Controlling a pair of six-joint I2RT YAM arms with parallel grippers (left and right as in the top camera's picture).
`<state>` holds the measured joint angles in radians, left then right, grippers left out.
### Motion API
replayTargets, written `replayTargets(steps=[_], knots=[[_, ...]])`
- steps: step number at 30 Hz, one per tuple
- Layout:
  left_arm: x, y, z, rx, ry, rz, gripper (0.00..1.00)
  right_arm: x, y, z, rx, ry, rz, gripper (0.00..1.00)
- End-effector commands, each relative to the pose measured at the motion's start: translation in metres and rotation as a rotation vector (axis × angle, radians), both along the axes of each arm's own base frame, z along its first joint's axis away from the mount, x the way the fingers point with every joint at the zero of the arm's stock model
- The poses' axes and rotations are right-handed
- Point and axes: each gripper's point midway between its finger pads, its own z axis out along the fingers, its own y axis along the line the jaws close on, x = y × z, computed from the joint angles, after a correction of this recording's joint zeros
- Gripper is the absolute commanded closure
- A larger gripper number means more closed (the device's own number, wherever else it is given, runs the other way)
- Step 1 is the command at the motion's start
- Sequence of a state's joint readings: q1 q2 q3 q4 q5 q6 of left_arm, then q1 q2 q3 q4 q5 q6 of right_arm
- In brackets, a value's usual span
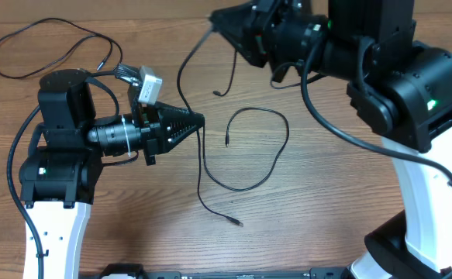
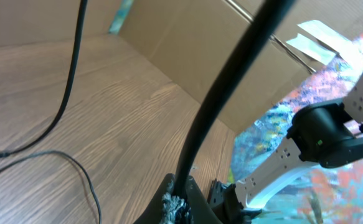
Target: Untangle cables
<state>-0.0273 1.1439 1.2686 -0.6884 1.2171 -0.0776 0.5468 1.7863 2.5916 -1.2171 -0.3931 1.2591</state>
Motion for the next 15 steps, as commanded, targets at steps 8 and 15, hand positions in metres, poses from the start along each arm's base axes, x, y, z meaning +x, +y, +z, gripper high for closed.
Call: replayTargets(steps=[8, 15], knots=[[0.018, 0.035, 0.0, 0.121, 0.042, 0.401, 0.96, 0.03, -0.093, -0.063, -0.475, -0.003, -0.365, 0.29], [0.027, 0.065, 0.001, 0.192, 0.005, 0.615, 0.96, 0.023, -0.155, -0.087, -0.748, 0.055, -0.582, 0.0]])
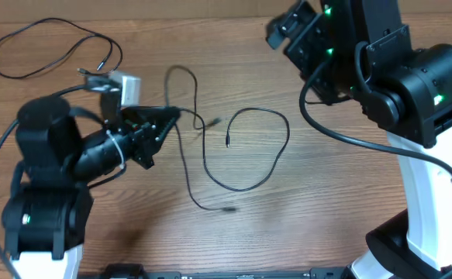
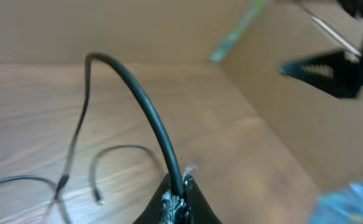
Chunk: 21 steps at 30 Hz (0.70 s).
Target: Untangle cables
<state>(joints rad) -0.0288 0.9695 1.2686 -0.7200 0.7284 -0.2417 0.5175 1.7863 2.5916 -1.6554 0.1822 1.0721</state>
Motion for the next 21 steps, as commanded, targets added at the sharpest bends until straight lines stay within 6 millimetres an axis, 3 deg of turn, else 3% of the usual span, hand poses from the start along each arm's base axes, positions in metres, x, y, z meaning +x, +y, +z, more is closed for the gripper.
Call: replayTargets(steps=[1, 4, 6, 13, 21], knots=[[0.014, 0.019, -0.004, 0.041, 0.011, 0.144, 0.96, 0.007, -0.045, 0.005, -0.187, -0.067, -0.167, 0.0], [0.021, 0.019, 0.002, 0.005, 0.012, 0.159, 0.96, 0.009, -0.054, 0.007, -0.33, -0.089, -0.101, 0.0], [0.028, 0.019, 0.022, -0.038, -0.02, 0.174, 0.96, 0.009, -0.054, 0.007, -0.382, -0.092, -0.049, 0.0], [0.045, 0.023, 0.086, -0.046, -0.15, 0.205, 0.96, 0.009, -0.054, 0.007, -0.381, -0.092, -0.049, 0.0], [0.075, 0.018, 0.12, -0.152, -0.144, 0.2, 0.96, 0.009, -0.054, 0.007, -0.381, -0.092, -0.049, 0.0]])
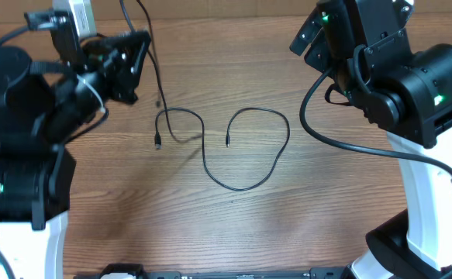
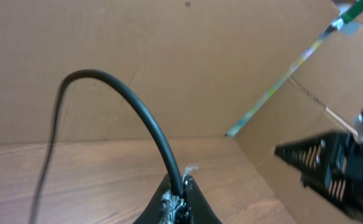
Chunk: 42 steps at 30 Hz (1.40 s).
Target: Untangle cables
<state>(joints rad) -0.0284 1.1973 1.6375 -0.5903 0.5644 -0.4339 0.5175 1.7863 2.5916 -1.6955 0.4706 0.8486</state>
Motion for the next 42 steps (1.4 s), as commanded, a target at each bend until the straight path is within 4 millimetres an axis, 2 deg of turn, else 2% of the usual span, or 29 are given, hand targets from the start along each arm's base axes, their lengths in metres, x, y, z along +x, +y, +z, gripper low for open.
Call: replayTargets(steps=[1, 3, 5, 9, 13, 16, 24, 27, 32, 37, 42], knots=[[0.012, -0.002, 0.013, -0.045, 0.001, 0.003, 0.96, 0.0, -0.004, 0.002, -0.019, -0.01, -0.007, 0.0], [0.016, 0.003, 0.011, -0.041, 0.005, 0.032, 0.96, 0.0, -0.004, 0.002, -0.019, -0.01, -0.007, 0.0], [0.022, 0.017, 0.005, -0.035, 0.029, 0.097, 0.96, 0.0, -0.004, 0.002, -0.019, -0.01, -0.007, 0.0], [0.035, 0.055, -0.011, -0.034, 0.091, 0.217, 0.96, 0.0, -0.004, 0.002, -0.019, -0.01, -0.007, 0.0], [0.045, 0.106, -0.035, -0.079, 0.196, 0.356, 0.96, 0.0, -0.004, 0.002, -0.019, -0.01, -0.007, 0.0], [0.048, 0.153, -0.06, -0.115, 0.291, 0.48, 0.96, 0.0, -0.004, 0.002, -0.019, -0.01, -0.007, 0.0], [0.05, 0.252, -0.112, -0.184, 0.44, 0.704, 0.96, 0.0, -0.004, 0.002, -0.019, -0.01, -0.007, 0.0], [0.054, 0.281, -0.136, -0.199, 0.496, 0.752, 0.96, 0.0, -0.004, 0.002, -0.019, -0.01, -0.007, 0.0], [0.065, 0.322, -0.188, -0.197, 0.61, 0.83, 0.96, 0.0, -0.004, 0.002, -0.019, -0.01, -0.007, 0.0], [0.071, 0.38, -0.223, -0.072, 0.623, 0.984, 0.96, 0.0, -0.004, 0.002, -0.019, -0.01, -0.007, 0.0], [0.083, 0.422, -0.242, 0.143, 0.573, 1.035, 0.96, 0.0, -0.004, 0.002, -0.019, -0.01, -0.007, 0.0]])
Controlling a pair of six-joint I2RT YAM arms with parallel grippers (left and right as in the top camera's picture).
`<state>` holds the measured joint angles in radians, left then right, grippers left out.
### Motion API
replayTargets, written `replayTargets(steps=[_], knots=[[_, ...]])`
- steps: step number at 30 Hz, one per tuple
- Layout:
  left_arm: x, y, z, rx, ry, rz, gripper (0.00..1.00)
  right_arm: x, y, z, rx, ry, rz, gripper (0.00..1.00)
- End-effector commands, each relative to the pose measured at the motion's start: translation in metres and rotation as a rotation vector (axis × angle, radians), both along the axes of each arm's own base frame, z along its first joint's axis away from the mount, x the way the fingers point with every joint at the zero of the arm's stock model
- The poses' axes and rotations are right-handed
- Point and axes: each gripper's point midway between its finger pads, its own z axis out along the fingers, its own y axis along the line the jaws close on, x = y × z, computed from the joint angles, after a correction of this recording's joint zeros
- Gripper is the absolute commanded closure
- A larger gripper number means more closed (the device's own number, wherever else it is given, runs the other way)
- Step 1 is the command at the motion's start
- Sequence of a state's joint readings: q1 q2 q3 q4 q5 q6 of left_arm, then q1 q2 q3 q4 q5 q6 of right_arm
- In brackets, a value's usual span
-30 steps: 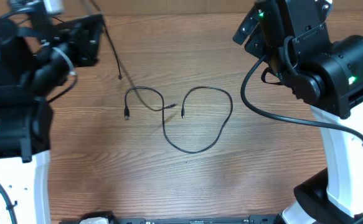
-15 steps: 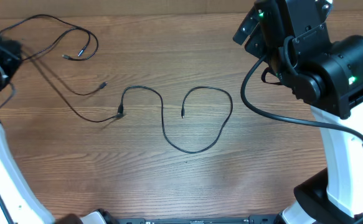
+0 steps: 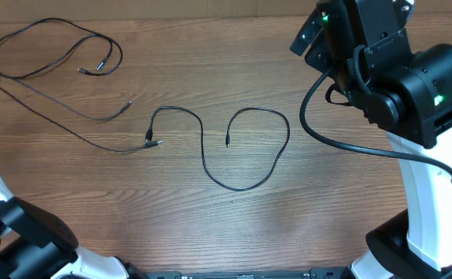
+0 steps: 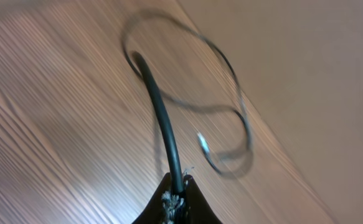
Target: Untangle cables
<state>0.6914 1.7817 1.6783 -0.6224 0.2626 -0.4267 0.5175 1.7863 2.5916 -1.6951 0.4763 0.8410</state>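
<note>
My left gripper is shut on a thin black cable that rises from the jaws over the wooden table. In the overhead view this gripper sits at the far left edge, mostly cut off. The held cable trails right from it in two strands across the table. One plug end lies next to the left end of a second black cable, which curls in open loops at mid-table. My right gripper is raised at the top right, away from all cables, with its fingers hidden.
A third black cable lies looped at the table's far left corner, blurred in the left wrist view. The right arm's base and own thick lead stand along the right side. Cardboard walls border the wooden table.
My left gripper, still shut on the cable, has moved from above the top left of the table to the far left edge. The cable now lies stretched over the table's left part. The right arm is unchanged.
At first my left gripper held the cable at mid-table while the right gripper held its upper part. Then the right gripper was off it and back at the right. The left one stood higher and further left with it, and now is at the left edge.
</note>
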Motion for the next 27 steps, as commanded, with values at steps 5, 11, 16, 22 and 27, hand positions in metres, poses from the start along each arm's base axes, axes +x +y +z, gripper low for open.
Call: replayTargets(steps=[5, 11, 16, 22, 27], knots=[[0.012, 0.058, -0.02, 0.302, 0.103, -0.001, 0.96, 0.0, -0.003, 0.002, -0.01, -0.009, -0.008, 0.0], [0.013, 0.08, -0.051, 0.306, 0.154, 0.043, 0.96, 0.0, -0.003, 0.002, -0.01, -0.009, -0.008, 0.0], [-0.001, 0.1, -0.088, 0.316, 0.261, 0.041, 0.96, 0.0, -0.003, 0.002, -0.01, -0.009, -0.008, 0.0], [-0.022, 0.106, -0.097, 0.314, 0.338, 0.035, 0.0, 0.0, -0.003, 0.002, -0.01, -0.009, -0.008, 0.0], [-0.039, 0.087, -0.117, 0.192, 0.407, 0.025, 0.0, 0.0, -0.003, 0.002, -0.01, -0.009, -0.008, 0.0]])
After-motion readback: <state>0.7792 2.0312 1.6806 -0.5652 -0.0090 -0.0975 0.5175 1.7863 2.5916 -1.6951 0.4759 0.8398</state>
